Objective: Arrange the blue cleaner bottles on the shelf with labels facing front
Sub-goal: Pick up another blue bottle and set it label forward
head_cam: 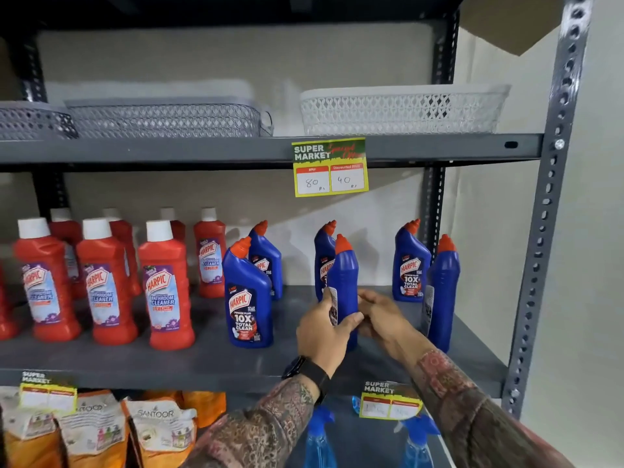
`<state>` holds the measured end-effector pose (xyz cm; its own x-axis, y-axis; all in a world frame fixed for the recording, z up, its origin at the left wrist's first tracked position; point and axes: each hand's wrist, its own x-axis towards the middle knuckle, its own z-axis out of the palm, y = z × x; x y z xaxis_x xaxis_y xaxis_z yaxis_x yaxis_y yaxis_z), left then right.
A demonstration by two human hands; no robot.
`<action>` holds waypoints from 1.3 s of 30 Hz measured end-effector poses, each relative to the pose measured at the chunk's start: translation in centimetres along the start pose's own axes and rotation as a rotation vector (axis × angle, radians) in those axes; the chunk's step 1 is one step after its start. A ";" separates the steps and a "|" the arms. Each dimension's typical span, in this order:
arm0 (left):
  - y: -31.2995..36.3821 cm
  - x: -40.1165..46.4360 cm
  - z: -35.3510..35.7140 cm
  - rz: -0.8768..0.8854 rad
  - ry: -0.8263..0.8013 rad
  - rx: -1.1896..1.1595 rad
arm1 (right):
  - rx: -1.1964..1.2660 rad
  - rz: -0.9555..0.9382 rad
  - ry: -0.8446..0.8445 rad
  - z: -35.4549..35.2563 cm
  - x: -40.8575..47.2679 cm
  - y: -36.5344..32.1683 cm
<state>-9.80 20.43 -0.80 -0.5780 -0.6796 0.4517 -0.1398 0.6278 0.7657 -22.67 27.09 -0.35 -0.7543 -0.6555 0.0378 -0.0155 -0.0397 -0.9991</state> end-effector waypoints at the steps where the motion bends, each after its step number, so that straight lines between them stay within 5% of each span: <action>1: 0.2 0.0 -0.2 0.007 0.005 0.013 | 0.006 -0.021 0.003 0.0 -0.3 -0.3; 10: 3.7 1.4 -5.6 0.173 0.017 -0.040 | 0.013 -0.243 -0.034 1.2 -3.5 -5.8; 23: 3.1 1.9 -9.8 0.138 -0.403 -0.499 | 0.254 -0.165 -0.170 2.3 -6.4 -5.8; 33: 3.9 0.7 -9.7 0.227 -0.267 -0.286 | 0.468 -0.275 0.026 5.2 -7.6 -5.2; 39: 2.9 1.9 -9.4 0.147 -0.239 -0.342 | 0.275 -0.299 0.078 4.3 -8.2 -5.5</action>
<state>-3.71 17.36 6.60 -0.7474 -0.4605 0.4788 0.2083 0.5219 0.8272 -13.60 29.40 4.89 -0.7909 -0.5257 0.3132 -0.0734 -0.4266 -0.9014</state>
